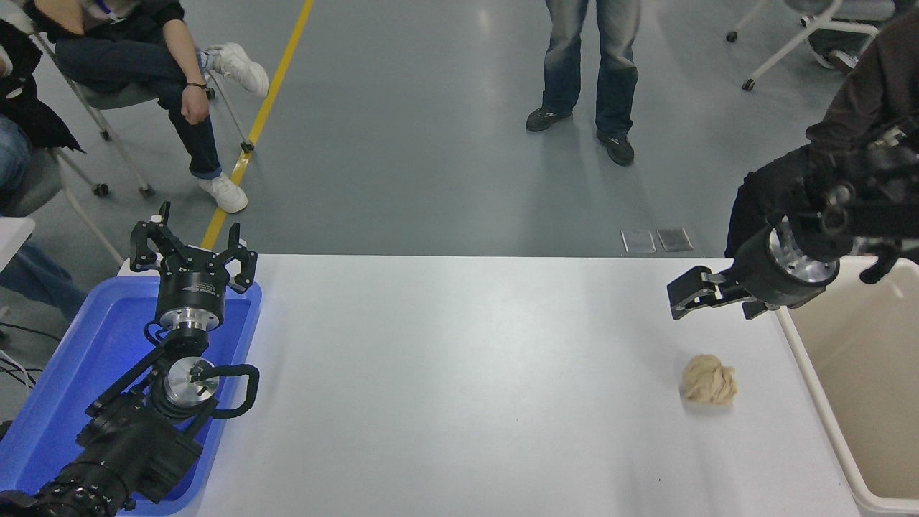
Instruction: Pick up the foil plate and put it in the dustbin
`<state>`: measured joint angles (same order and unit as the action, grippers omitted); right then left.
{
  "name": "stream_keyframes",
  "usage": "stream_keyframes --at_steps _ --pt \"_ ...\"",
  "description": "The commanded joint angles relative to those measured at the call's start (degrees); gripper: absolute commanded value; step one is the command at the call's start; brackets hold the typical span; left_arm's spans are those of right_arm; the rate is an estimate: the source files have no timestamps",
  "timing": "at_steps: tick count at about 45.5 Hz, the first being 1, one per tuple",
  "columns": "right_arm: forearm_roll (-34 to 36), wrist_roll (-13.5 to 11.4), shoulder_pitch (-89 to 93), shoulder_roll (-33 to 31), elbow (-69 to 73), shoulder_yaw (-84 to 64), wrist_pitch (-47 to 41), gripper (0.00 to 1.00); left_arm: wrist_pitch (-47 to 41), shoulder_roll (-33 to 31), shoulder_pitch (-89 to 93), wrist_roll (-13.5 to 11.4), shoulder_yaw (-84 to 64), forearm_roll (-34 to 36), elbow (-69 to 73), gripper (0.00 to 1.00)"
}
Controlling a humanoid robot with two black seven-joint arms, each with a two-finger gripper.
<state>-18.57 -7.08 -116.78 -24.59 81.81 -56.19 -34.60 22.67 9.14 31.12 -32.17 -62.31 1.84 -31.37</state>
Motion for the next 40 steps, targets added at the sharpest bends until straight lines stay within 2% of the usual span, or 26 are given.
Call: stream_keyframes --at_steps 1,15,32,40 --pt "7.3 -0.3 -9.1 9.0 2.0 -1.2 -4.8 1.0 0.0 0.0 0.0 0.0 0.0 0.0 0.0 0.99" --pt "10.1 -0.3 -14.8 12.0 2.0 -1.3 -7.9 1.0 0.0 0.0 0.0 0.0 0.0 0.0 0.0 0.99" --pt "10.1 -0.4 -18.8 10.3 3.8 -3.9 -10.4 1.0 0.0 0.0 0.0 0.0 0.0 0.0 0.0 0.99" --pt "10.1 -1.4 -18.8 8.8 3.9 -3.9 -10.4 1.0 0.0 0.0 0.0 0.0 0.0 0.0 0.0 0.99"
